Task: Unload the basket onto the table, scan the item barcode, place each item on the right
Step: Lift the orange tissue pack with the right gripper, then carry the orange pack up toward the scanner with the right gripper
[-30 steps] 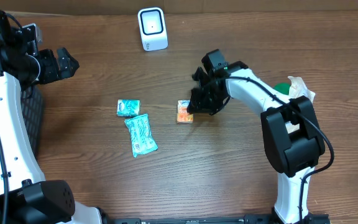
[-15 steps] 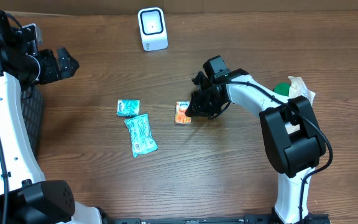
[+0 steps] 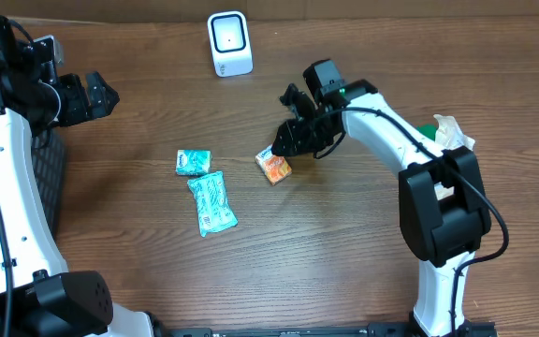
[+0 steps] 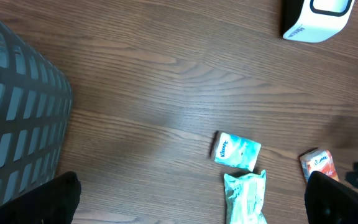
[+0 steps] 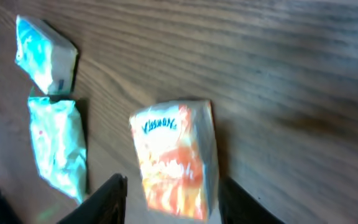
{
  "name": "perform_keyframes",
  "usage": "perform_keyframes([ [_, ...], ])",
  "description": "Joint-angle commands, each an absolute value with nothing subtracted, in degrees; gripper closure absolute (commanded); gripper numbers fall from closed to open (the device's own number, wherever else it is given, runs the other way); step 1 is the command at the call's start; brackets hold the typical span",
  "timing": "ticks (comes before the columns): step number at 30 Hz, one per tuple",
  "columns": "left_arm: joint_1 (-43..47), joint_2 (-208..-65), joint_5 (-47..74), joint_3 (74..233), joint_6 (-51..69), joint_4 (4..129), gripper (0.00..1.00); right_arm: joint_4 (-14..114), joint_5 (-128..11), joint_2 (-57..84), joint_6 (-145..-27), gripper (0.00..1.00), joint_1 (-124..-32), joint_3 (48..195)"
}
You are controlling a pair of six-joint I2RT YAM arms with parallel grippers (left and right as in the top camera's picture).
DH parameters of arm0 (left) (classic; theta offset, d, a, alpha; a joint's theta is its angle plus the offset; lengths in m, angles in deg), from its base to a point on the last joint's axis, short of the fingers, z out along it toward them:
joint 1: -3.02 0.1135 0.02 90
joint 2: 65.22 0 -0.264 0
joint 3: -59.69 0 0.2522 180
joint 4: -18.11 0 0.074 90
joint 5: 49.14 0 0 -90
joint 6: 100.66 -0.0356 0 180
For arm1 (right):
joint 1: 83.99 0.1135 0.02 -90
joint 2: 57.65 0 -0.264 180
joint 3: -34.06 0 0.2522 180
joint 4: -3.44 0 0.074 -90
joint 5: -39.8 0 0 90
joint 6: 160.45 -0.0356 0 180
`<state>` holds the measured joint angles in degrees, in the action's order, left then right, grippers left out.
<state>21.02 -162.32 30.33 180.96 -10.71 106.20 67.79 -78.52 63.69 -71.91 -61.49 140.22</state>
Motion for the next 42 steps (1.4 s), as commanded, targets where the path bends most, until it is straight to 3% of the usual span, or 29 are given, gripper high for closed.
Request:
perform_keyframes([
  [1,20.84,-162.63,29.87,181.18,-11.54,106.18,0.01,71.03,-77.93,63.32,-83.03,0.54,-61.99,142.53],
  [12,20.84,-162.63,29.89,181.18,-11.54,106.18,0.00,70.79,-72.29,63.34,-90.40,0.54,-59.87,137.09],
  [18,20.84,-162.63,29.87,181.18,-11.54,106.18,0.00,66.85,-72.35,63.34,-90.42,0.64,-59.89,132.96],
  [30,20.84,-162.63,29.87,181.18,-11.54,106.18,0.00,60.88,-74.54,63.45,-92.21,0.69,-59.89,127.12],
  [33,20.84,-162.63,29.89,181.18,-11.56,106.18,0.00,60.19,-74.78,63.67,-93.24,0.75,-59.87,125.84],
  [38,20.84,-162.63,29.87,181.18,-11.54,106.18,0.00,58.92,-76.03,63.67,-93.50,0.96,-59.89,125.14],
  [42,20.84,-162.63,29.87,181.18,-11.54,106.18,0.00,60.21,-79.00,63.16,-94.37,0.96,-60.92,125.90],
])
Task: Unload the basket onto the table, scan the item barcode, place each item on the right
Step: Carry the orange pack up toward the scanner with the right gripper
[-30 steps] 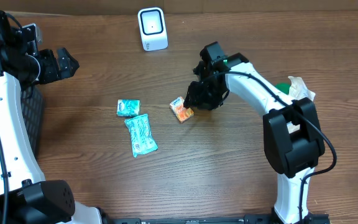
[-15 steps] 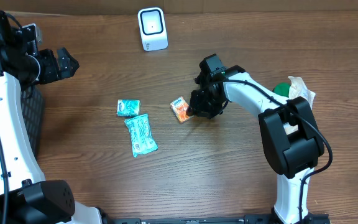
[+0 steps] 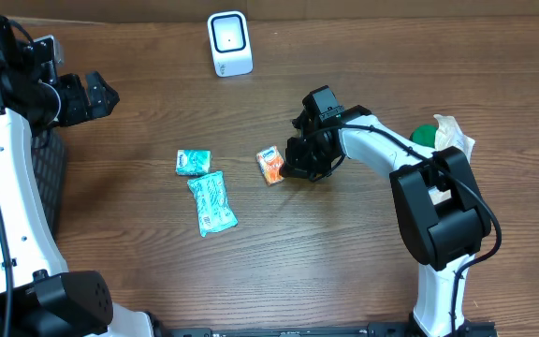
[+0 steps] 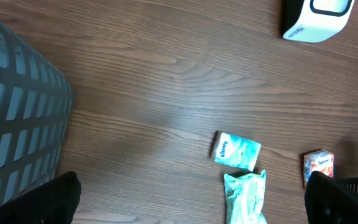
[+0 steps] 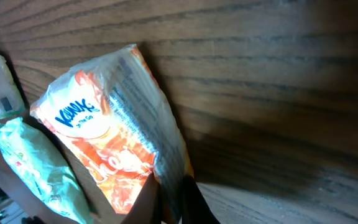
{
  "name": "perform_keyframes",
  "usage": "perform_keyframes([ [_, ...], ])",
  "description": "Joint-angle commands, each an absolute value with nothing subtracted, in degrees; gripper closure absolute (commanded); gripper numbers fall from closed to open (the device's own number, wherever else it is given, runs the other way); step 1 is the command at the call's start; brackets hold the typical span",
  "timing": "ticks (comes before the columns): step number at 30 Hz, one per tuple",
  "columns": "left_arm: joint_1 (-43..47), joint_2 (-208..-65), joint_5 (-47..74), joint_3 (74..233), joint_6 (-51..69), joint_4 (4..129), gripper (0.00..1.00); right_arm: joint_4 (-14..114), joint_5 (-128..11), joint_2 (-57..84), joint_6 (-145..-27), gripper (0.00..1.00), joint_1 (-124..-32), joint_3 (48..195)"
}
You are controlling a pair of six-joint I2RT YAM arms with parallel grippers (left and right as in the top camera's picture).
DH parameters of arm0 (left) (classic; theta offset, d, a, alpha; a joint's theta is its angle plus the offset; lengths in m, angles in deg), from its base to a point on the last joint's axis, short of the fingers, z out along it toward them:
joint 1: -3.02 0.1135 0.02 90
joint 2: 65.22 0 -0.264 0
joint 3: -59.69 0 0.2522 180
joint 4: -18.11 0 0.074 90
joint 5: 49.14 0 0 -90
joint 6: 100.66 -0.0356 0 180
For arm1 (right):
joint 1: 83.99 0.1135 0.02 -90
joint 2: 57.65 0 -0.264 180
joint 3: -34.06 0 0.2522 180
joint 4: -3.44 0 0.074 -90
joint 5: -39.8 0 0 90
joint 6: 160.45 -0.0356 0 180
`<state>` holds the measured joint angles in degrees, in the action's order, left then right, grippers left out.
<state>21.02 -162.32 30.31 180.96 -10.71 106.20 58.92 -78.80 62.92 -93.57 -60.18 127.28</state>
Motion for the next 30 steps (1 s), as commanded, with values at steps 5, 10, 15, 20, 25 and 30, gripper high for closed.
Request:
perform_keyframes([
  [5,20.84,-162.63,29.87,181.18,-11.54,106.18,0.01,60.75,-93.56,58.64,-89.50,0.96,-64.79,126.84],
  [10,20.84,-162.63,29.87,181.18,-11.54,106.18,0.01,58.28,-110.32,52.39,-88.58,0.96,-69.36,126.86],
  [15,20.84,-162.63,29.87,181.18,-11.54,106.18,0.00,54.07,-126.30,49.70,-90.83,0.96,-72.33,126.86],
  [20,20.84,-162.63,29.87,181.18,-11.54,106.18,0.00,48.19,-132.57,49.72,-103.23,0.96,-73.55,126.86],
  [25,20.84,-162.63,29.89,181.18,-11.56,106.18,0.00,36.47,-139.11,49.72,-119.14,0.96,-74.01,126.86],
  [30,20.84,-162.63,29.87,181.18,-11.54,106.18,0.01,27.40,-138.52,49.72,-132.56,0.96,-73.99,126.86],
])
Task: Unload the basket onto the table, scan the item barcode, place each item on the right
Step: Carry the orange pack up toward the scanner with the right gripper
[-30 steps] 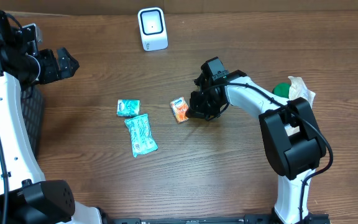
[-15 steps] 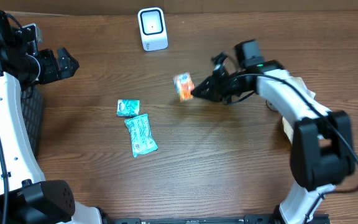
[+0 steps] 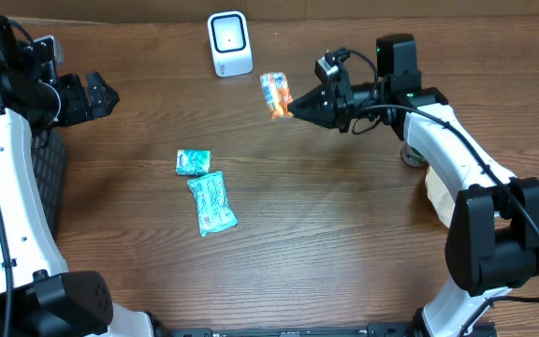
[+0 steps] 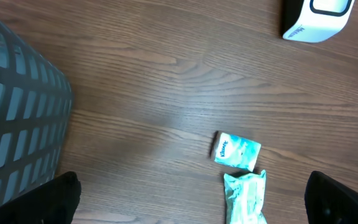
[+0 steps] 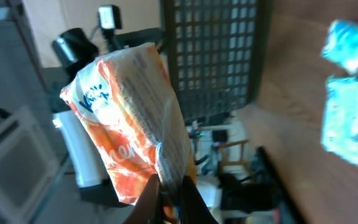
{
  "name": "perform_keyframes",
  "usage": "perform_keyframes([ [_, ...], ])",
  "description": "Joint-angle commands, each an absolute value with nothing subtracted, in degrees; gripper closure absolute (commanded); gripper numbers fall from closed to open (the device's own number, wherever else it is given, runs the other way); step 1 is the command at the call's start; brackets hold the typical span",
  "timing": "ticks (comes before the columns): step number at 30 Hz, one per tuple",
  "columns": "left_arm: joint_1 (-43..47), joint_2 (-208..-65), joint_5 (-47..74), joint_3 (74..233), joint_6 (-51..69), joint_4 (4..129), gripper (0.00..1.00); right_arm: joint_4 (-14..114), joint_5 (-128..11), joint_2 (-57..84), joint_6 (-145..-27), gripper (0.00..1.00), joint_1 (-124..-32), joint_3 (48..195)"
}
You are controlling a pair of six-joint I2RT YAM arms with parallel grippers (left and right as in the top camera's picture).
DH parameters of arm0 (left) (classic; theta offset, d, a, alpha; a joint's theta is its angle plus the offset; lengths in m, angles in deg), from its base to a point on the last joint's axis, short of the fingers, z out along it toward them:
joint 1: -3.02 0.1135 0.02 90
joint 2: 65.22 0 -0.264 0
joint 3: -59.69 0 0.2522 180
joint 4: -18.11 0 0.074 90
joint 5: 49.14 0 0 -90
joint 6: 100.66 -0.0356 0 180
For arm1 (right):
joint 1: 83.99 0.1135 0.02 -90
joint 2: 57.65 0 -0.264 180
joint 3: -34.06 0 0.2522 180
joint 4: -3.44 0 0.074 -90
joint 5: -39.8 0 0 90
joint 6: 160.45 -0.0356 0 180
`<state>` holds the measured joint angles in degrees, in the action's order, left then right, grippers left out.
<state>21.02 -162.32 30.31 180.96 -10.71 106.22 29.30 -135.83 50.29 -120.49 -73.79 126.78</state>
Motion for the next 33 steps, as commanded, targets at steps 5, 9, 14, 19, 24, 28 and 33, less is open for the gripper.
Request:
perform_keyframes([
  [5,20.84,-162.63,29.87,181.18,-11.54,106.18,0.00,24.65,-137.27,49.72,-139.68,0.96,-73.99,126.86],
  [9,20.84,-162.63,29.87,181.18,-11.56,106.18,0.00,23.71,-137.42,49.72,-141.00,0.96,-73.99,126.86],
  [14,20.84,-162.63,29.87,181.18,-11.54,106.18,0.00,13.87,-138.71,49.72,-140.97,0.96,-73.99,126.86],
  [19,20.84,-162.63,29.89,181.18,-11.56,106.18,0.00,2.33,-139.21,49.72,-141.83,0.96,-73.95,126.86],
  [24,20.84,-162.63,29.89,181.18,-11.54,106.18,0.00,-5.80,-136.39,49.72,-148.54,0.96,-73.95,126.86],
  [28,20.84,-162.63,29.89,181.18,-11.56,106.18,0.00,-9.63,-135.30,49.72,-150.09,0.96,-73.95,126.86],
  [33,20.84,-162.63,29.89,181.18,-11.54,106.18,0.00,-7.29,-134.49,49.74,-135.47,0.96,-73.42,126.84],
])
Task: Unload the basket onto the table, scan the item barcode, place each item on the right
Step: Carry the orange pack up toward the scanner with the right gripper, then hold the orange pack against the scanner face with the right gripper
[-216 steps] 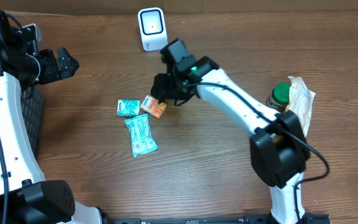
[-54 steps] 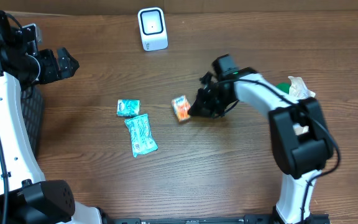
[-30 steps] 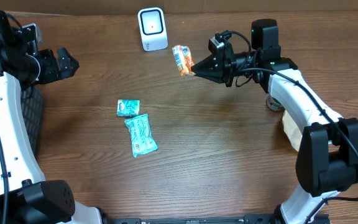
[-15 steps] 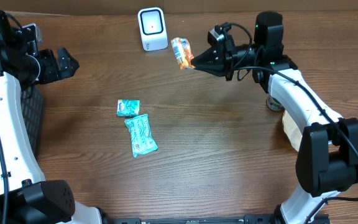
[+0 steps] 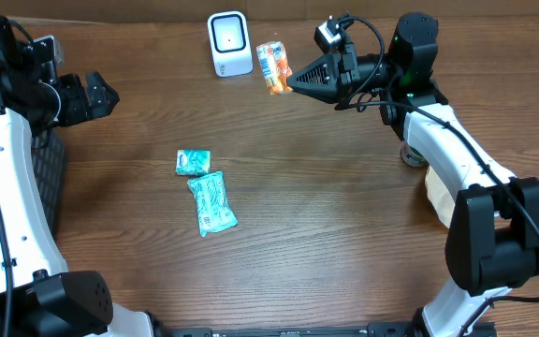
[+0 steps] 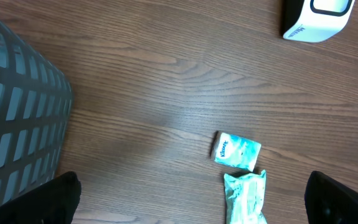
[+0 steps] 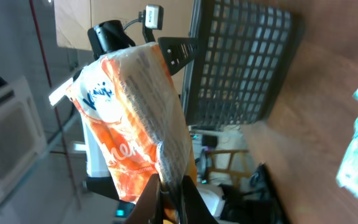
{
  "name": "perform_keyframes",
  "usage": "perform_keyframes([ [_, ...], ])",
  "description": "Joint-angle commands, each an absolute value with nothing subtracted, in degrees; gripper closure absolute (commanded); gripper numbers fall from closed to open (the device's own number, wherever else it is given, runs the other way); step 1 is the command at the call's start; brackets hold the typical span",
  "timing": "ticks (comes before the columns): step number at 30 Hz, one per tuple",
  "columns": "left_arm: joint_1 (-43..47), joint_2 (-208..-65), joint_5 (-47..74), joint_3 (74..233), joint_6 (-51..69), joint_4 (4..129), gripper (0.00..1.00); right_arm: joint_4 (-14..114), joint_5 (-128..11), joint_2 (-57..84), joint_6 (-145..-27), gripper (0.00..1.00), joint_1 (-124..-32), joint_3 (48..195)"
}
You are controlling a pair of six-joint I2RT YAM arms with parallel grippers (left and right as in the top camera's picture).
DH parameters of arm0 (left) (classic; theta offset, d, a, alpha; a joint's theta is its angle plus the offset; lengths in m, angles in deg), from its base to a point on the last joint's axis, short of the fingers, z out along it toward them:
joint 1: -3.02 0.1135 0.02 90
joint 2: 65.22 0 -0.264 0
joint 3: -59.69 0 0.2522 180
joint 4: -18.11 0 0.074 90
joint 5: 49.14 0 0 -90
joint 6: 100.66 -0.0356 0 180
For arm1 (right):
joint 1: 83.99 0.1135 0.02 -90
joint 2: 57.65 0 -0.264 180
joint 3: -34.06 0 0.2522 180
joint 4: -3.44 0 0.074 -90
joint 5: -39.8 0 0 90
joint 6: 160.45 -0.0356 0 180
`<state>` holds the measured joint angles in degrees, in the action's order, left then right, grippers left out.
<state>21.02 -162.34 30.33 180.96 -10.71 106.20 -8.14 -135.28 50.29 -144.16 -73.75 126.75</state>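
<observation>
An orange tissue pack (image 5: 272, 66) hangs in the air just right of the white barcode scanner (image 5: 229, 43) at the table's back edge. My right gripper (image 5: 291, 84) is shut on the pack's lower edge; in the right wrist view the orange tissue pack (image 7: 135, 118) fills the middle, pinched between the fingertips (image 7: 168, 196). My left gripper (image 5: 101, 96) stays far left, open, its dark fingertips (image 6: 64, 199) wide apart at the frame's corners, holding nothing. The scanner (image 6: 319, 18) shows at the top right of the left wrist view.
Two teal tissue packs lie mid-table: a small one (image 5: 193, 162) and a longer one (image 5: 211, 203). A dark mesh basket (image 6: 14, 118) stands at the left edge. A crumpled white bag (image 5: 438, 192) sits at the right behind my right arm.
My right gripper has carried the orange pack a little farther back and left, closer to the scanner. The left arm and the teal packs have not moved.
The orange pack first lay on the table with my right gripper open above it. Then the gripper was down at the pack, closed on its edge. Later the pack was held in the air right of the scanner, and now sits nearer to it.
</observation>
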Motion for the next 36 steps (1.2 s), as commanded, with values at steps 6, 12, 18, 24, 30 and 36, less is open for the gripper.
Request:
perform_keyframes([
  [6,20.84,-162.63,29.87,181.18,-11.56,106.18,0.00,21.21,-124.20,49.77,-112.08,0.96,-73.44,126.84],
  [12,20.84,-162.63,29.89,181.18,-11.54,106.18,0.01,45.21,-103.65,49.77,-98.79,0.96,-73.27,126.86],
  [18,20.84,-162.63,29.89,181.18,-11.54,106.18,0.00,53.61,-91.06,49.77,-95.36,0.96,-71.94,129.75],
  [24,20.84,-162.63,29.87,181.18,-11.56,106.18,0.01,65.56,-69.80,49.83,-90.88,0.96,-67.50,144.74],
  [30,20.84,-162.63,29.87,181.18,-11.54,106.18,0.01,68.29,-47.02,51.82,-85.22,0.96,-59.61,162.16],
  [36,20.82,-162.63,29.89,181.18,-11.54,106.18,0.00,55.99,-24.36,56.19,-72.08,0.96,-51.06,167.14],
])
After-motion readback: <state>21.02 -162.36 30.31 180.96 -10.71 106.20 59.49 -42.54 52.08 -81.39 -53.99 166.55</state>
